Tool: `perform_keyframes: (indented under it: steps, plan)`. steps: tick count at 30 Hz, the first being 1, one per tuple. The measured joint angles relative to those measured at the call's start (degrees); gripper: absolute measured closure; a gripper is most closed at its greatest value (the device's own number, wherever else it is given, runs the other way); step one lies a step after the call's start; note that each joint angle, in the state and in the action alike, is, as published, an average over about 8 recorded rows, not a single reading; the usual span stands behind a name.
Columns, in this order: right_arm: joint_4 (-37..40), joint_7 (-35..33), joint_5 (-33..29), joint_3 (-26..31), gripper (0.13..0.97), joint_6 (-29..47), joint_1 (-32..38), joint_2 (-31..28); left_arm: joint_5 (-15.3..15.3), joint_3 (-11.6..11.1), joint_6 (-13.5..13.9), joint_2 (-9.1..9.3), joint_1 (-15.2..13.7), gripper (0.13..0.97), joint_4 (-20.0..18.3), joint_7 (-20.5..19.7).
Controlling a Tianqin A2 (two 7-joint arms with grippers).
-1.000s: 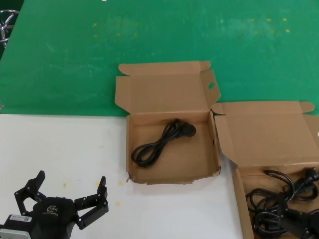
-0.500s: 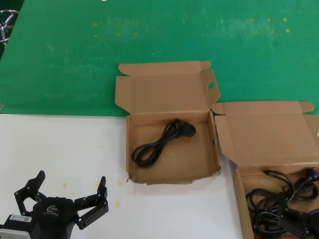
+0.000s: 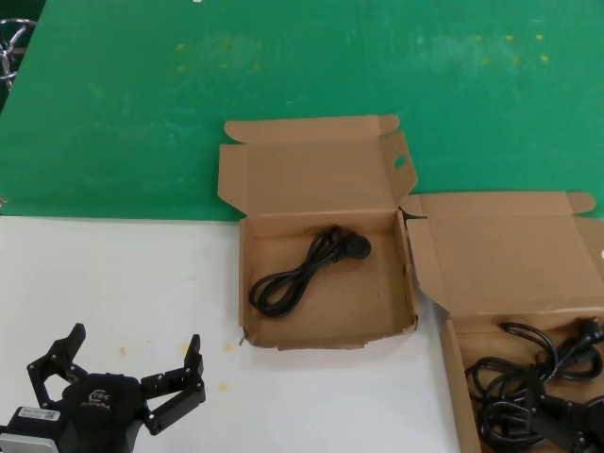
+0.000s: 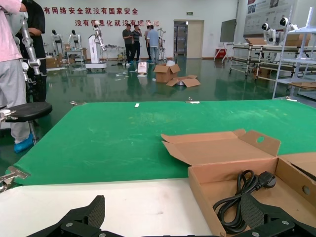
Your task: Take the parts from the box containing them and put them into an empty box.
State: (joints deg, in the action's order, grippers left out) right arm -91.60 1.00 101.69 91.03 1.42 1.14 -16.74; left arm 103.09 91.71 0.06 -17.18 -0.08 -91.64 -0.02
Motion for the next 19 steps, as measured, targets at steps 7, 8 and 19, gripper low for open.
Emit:
perform_keyframes:
  steps: [7, 8, 19]
  plan:
    - [0.0, 0.0, 0.0, 0.0, 0.129, 0.0, 0.0, 0.0, 0.0, 0.0, 0.0, 0.0, 0.0, 0.132, 0.0, 0.0]
    - [0.0, 0.0, 0.0, 0.0, 0.129, 0.0, 0.0, 0.0, 0.0, 0.0, 0.0, 0.0, 0.0, 0.132, 0.0, 0.0]
    - [0.0, 0.0, 0.0, 0.0, 0.129, 0.0, 0.0, 0.0, 0.0, 0.0, 0.0, 0.0, 0.0, 0.132, 0.0, 0.0]
